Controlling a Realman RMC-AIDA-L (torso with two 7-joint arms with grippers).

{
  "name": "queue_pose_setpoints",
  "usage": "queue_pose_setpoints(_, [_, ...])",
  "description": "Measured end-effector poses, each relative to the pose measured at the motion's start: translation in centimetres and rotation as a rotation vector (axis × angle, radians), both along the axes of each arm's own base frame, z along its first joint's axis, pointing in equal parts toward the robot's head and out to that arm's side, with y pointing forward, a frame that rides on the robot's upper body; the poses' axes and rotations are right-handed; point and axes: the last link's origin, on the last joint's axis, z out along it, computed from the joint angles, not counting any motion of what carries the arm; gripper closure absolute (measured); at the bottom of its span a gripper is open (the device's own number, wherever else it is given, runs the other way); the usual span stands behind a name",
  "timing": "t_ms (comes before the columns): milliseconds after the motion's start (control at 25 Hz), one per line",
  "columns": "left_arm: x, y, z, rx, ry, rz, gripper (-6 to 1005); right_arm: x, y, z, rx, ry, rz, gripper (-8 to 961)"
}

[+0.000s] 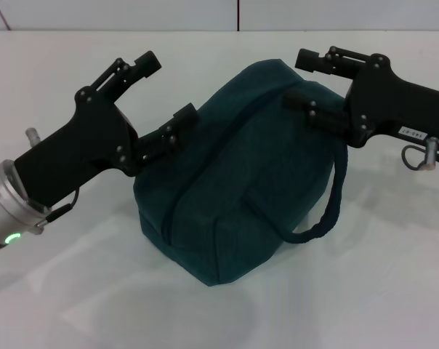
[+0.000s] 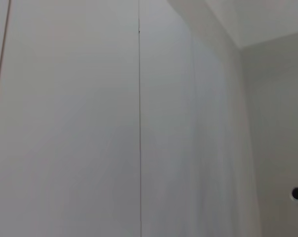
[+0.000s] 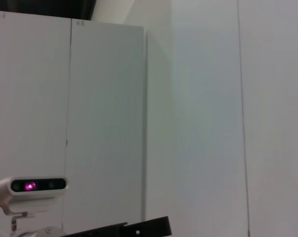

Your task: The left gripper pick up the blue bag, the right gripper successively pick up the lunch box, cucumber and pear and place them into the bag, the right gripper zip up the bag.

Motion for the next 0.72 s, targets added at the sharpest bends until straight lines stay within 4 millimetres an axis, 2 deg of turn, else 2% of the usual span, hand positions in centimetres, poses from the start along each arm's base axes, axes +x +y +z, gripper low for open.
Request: queue_pose_setpoints(720, [-0.22, -0.31, -0.23, -0.011, 0.012, 0.002, 106, 0.57, -0.16, 0.10, 0.006, 0.007, -0.022, 396])
